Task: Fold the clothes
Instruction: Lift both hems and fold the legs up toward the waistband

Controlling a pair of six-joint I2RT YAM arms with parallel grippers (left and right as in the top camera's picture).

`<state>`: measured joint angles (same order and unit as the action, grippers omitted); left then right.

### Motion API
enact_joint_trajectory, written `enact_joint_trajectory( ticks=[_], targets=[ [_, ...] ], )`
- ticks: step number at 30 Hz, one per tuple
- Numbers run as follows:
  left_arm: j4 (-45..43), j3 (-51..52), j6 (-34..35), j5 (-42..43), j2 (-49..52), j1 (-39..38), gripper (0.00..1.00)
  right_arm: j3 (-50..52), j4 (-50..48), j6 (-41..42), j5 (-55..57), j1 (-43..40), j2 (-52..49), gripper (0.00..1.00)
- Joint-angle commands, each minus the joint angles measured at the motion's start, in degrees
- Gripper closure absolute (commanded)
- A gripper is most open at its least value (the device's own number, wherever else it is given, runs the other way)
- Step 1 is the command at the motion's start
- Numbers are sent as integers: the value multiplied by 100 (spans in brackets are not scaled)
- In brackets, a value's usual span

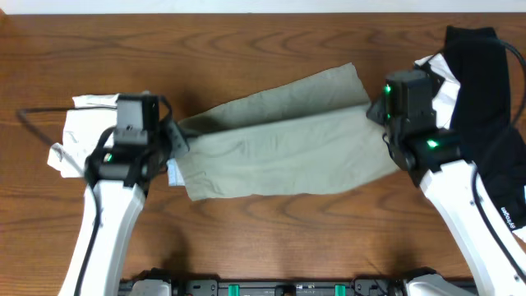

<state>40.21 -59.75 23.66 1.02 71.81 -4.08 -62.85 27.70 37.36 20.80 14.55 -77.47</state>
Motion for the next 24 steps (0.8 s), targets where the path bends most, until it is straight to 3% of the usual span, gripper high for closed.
enact_joint_trajectory(
  ticks=[1,10,17,24],
  targets=[
    [-442,-92,-111,-466,450,44,94,-57,-452,-450,426,-203,-306,99],
    [-2229,-92,-114,-986,1718,44,94,-59,-2256,-450,118,-431,-1639,99],
    [-3091,-92,-83,-1381,2612,52,94,-59,-3620,-446,-118,-452,-2780,99],
    [-3569,-92,-68,-1419,3126,52,94,-59,-4041,-444,-175,-483,-3252,99]
  ],
)
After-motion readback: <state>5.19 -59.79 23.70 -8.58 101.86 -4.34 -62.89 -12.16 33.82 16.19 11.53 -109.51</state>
